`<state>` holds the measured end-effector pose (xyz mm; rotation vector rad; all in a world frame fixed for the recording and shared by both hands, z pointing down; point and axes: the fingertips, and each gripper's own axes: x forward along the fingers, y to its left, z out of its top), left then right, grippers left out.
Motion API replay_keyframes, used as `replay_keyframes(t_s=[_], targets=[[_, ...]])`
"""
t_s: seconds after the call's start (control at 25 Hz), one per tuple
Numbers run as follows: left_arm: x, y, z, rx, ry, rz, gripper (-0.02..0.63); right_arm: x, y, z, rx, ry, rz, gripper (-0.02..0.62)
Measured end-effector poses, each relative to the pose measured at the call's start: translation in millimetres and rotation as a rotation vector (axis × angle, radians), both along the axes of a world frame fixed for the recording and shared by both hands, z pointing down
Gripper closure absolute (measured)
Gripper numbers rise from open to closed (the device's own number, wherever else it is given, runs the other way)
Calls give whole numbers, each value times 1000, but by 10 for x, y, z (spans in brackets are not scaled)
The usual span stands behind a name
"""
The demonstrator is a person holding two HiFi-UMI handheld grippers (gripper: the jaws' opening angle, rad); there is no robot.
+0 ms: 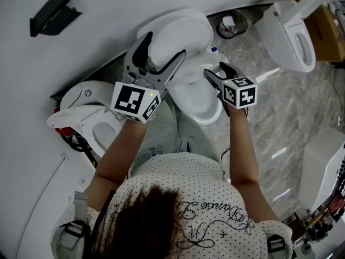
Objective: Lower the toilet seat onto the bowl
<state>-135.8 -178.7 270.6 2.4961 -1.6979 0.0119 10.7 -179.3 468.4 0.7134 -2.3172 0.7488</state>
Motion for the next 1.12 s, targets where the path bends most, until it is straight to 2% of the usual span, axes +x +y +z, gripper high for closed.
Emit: replay_keyframes(t_s=[0.28,0.6,1.0,1.12], targets=[[39,332,40,-20,4,-9,236,155,213,67,20,16,13,302],[40,597,97,-30,4,64,236,327,378,126,-1,32,92,305],[-53,1021,163,-33,30,162,236,665,877,359,-34,48,311,340],[-41,1131,228,-44,37,185,236,759,1029,524,-50,84,345,301]])
